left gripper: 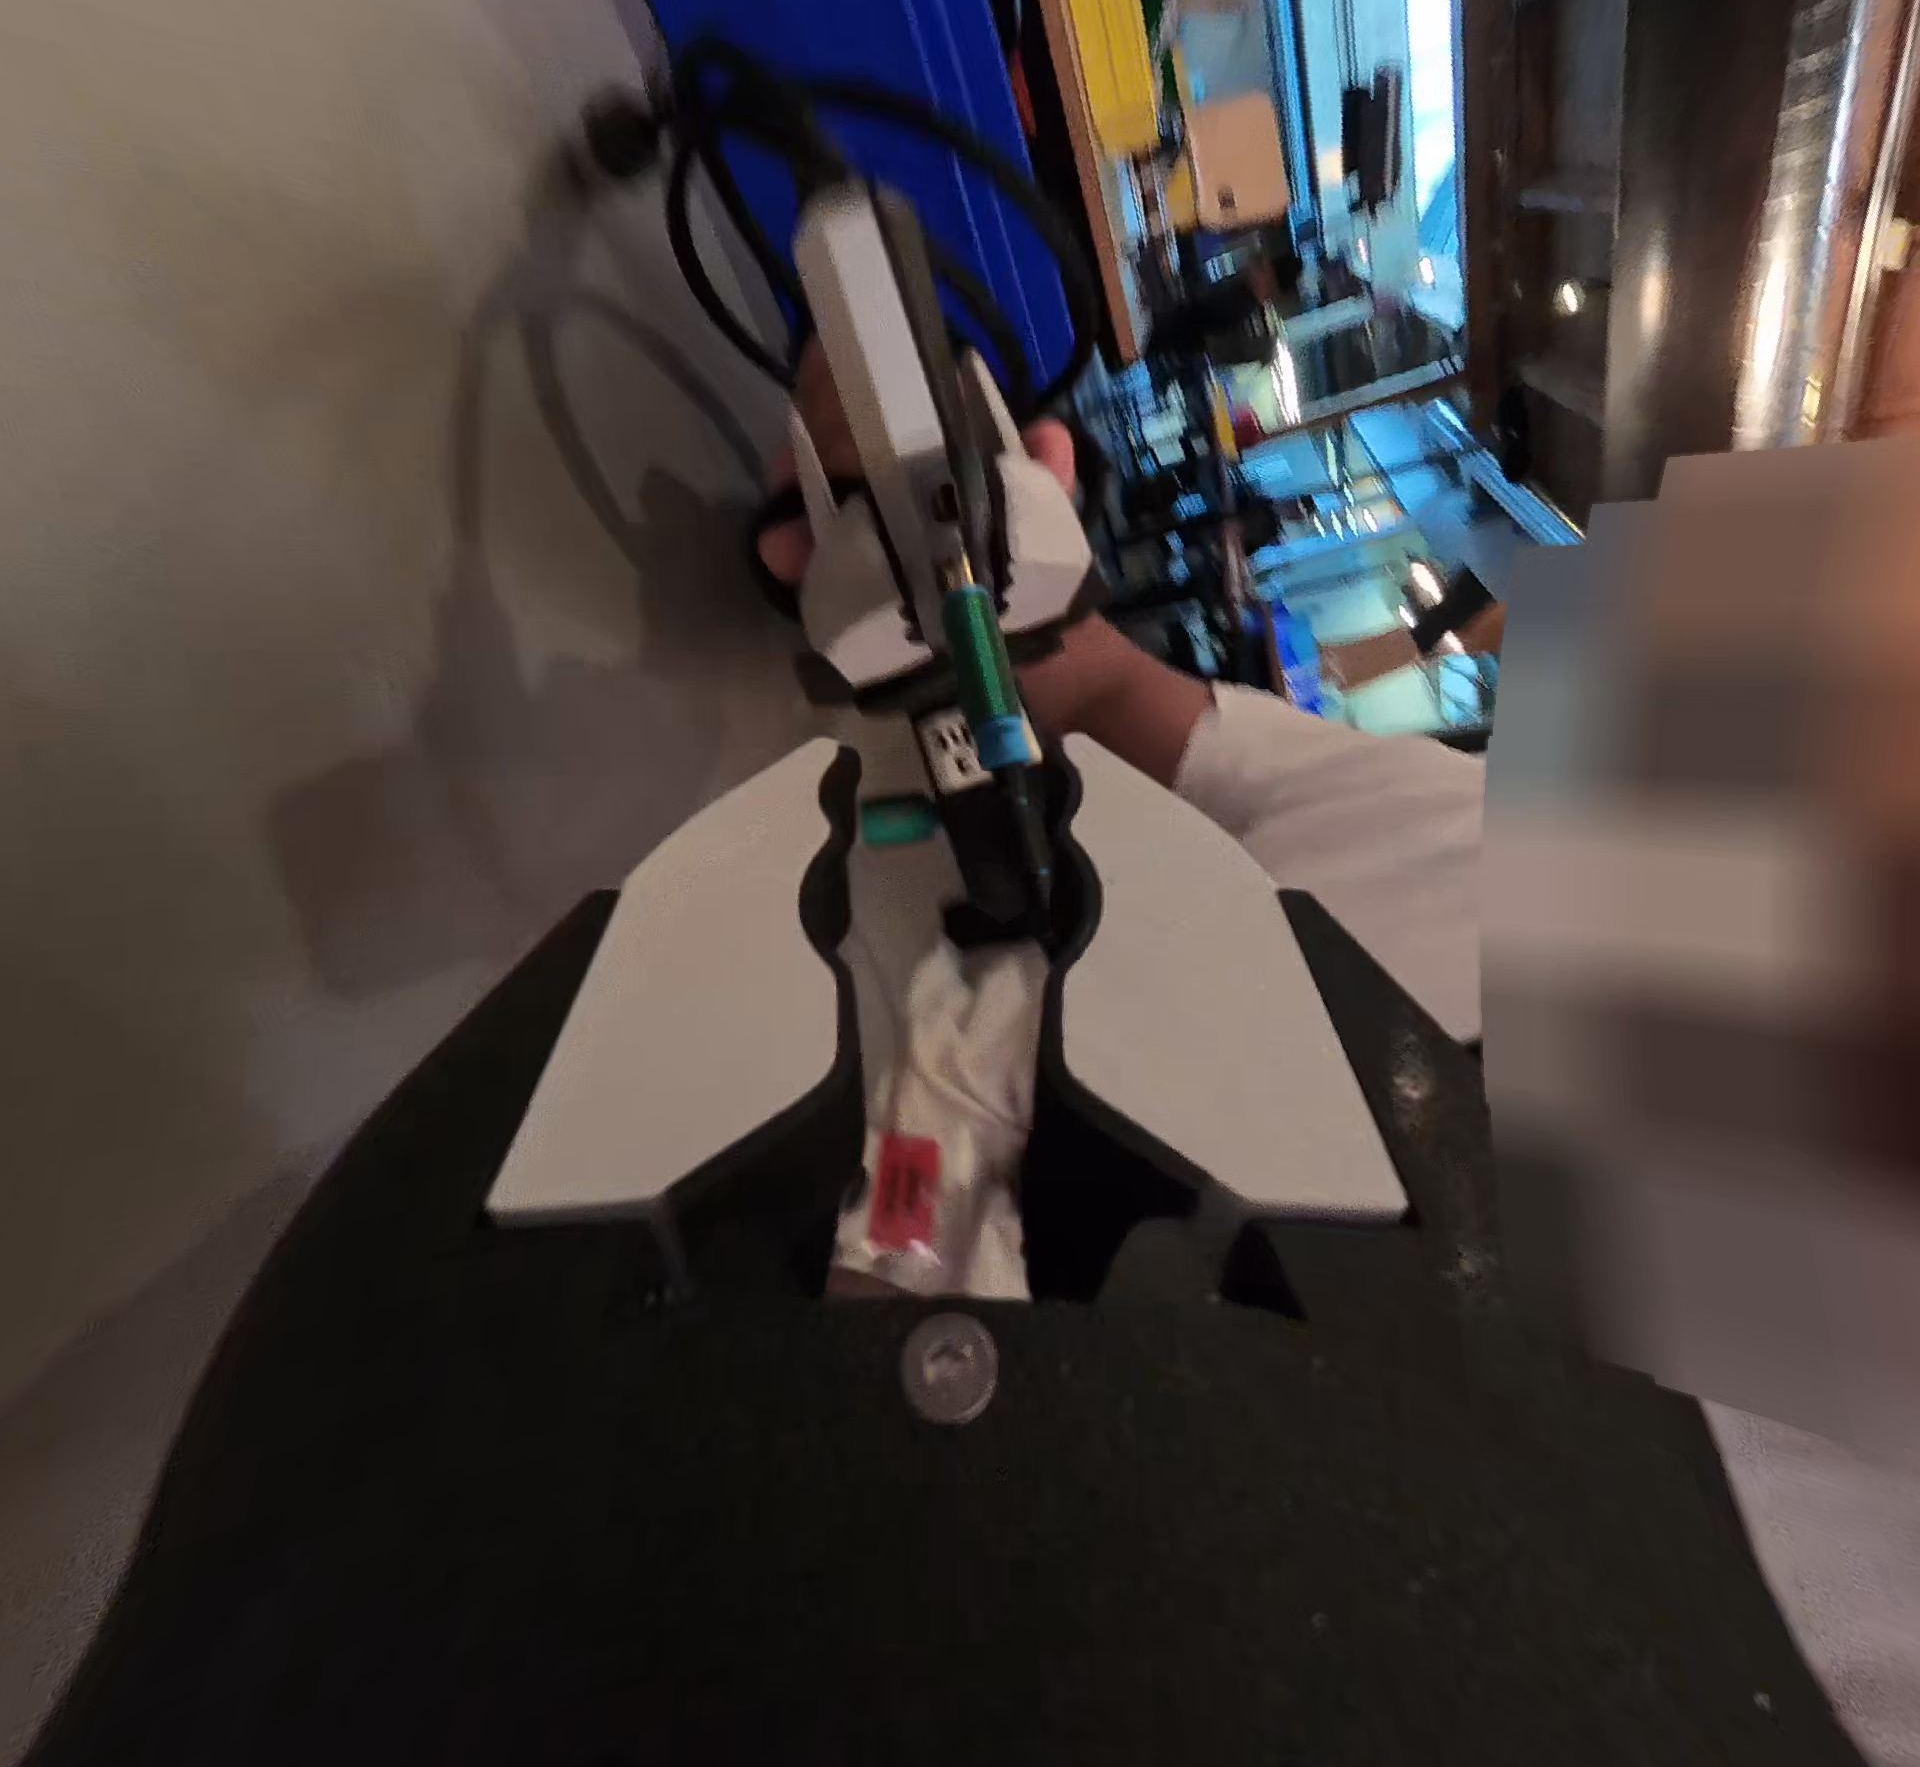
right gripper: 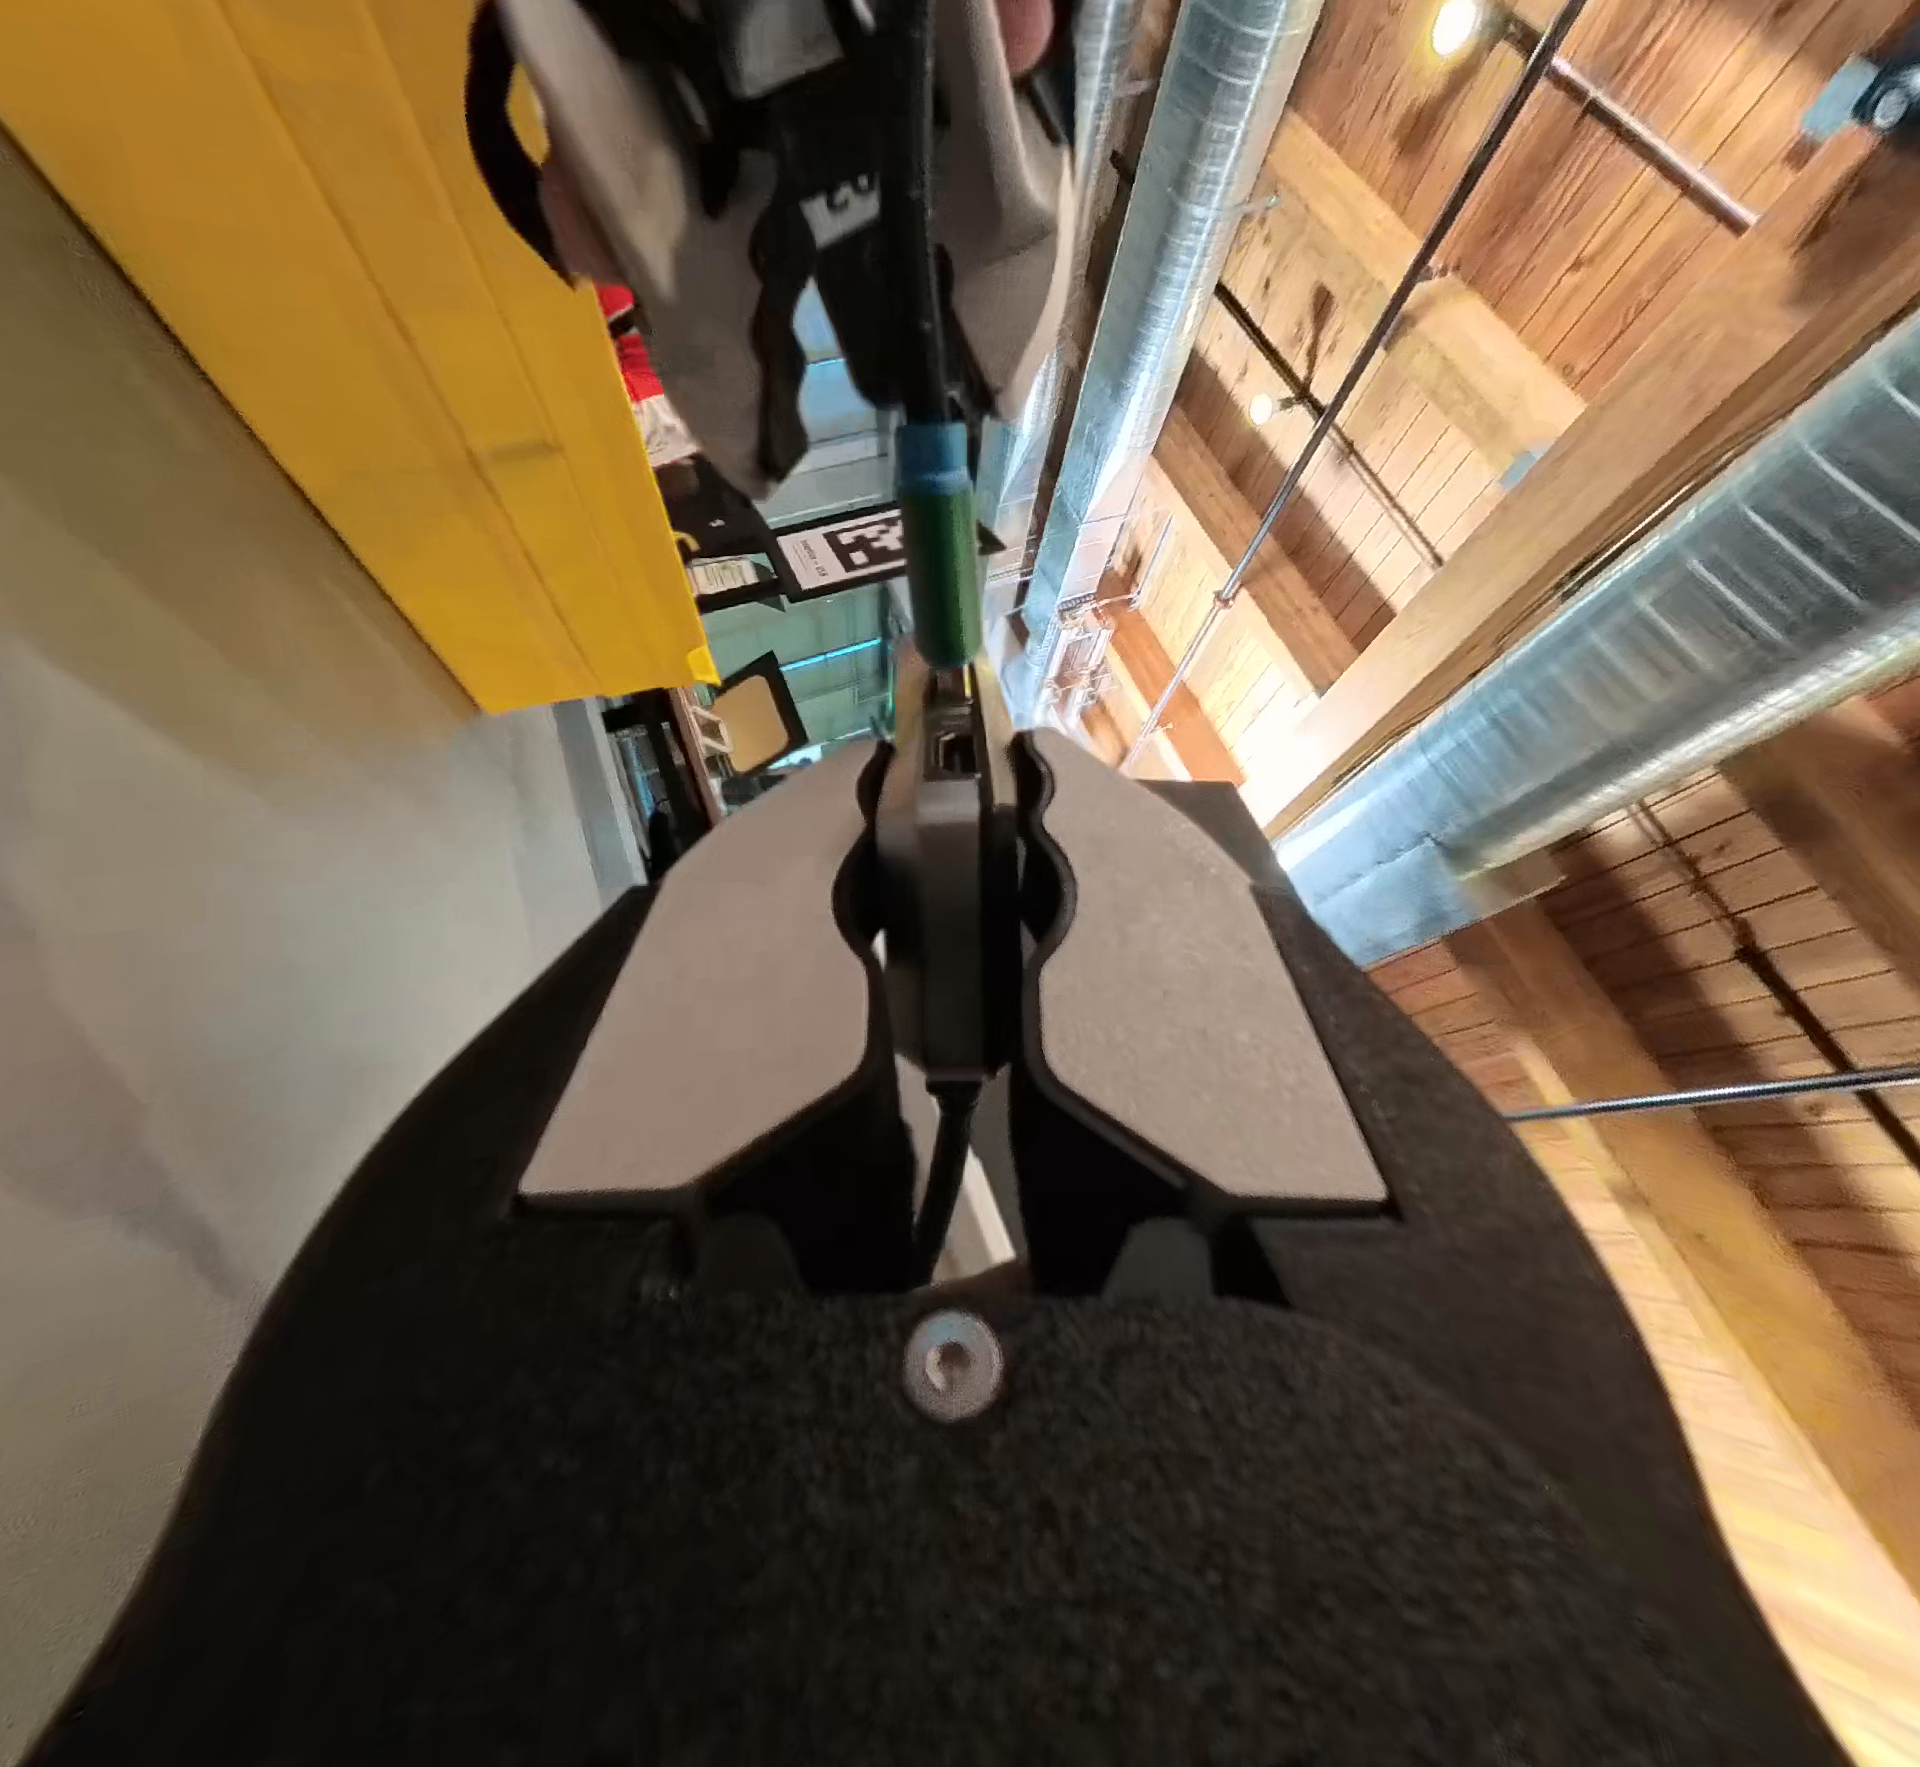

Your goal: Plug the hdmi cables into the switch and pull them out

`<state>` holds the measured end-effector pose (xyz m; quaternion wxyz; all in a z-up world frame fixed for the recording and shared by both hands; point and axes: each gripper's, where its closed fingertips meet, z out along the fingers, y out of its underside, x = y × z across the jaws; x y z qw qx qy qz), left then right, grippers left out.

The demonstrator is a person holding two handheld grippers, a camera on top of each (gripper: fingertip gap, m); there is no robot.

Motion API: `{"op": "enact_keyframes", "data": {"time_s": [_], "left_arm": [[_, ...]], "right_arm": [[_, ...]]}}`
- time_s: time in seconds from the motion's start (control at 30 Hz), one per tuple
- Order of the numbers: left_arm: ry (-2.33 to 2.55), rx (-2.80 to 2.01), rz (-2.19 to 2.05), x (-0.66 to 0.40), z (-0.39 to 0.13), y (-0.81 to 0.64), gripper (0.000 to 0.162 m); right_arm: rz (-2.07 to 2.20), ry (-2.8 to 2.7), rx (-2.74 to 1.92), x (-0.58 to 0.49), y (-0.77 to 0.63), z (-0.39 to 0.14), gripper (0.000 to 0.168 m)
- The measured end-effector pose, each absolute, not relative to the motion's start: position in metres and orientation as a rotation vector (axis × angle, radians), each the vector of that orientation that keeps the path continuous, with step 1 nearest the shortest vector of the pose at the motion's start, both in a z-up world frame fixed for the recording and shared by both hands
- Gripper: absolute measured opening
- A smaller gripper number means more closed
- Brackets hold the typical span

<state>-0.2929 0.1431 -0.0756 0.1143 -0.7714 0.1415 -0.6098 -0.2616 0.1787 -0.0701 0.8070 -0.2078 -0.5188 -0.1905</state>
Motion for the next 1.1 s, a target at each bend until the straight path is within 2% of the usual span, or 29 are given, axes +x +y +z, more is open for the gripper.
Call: {"op": "enact_keyframes", "data": {"time_s": [0.13, 0.27, 0.43, 0.63, 0.8, 0.87, 1.1], "left_arm": [[0.327, -2.022, -1.444, -0.322, -0.059, 0.165, 0.034], [0.422, -1.92, -0.884, -0.326, -0.085, 0.158, 0.033], [0.631, -1.85, -0.515, -0.288, -0.108, 0.134, 0.035], [0.629, -1.686, -0.357, -0.287, -0.076, 0.132, 0.038], [0.707, -1.627, -0.229, -0.289, -0.077, 0.13, 0.029], [0.717, -1.605, -0.219, -0.288, -0.077, 0.127, 0.018], [0.67, -1.644, -0.285, -0.289, -0.081, 0.129, 0.018]], "right_arm": [[-0.348, -1.091, -0.506, -0.258, 0.183, -0.069, 0.021], [-0.308, -1.065, -0.543, -0.255, 0.185, -0.066, 0.021], [-0.305, -1.08, -0.556, -0.256, 0.188, -0.069, 0.021], [-0.309, -1.115, -0.513, -0.264, 0.177, -0.074, 0.021], [-0.282, -1.146, -0.489, -0.269, 0.169, -0.077, 0.021], [-0.271, -1.173, -0.474, -0.272, 0.165, -0.081, 0.021], [-0.217, -1.216, -0.524, -0.276, 0.164, -0.086, 0.021]]}}
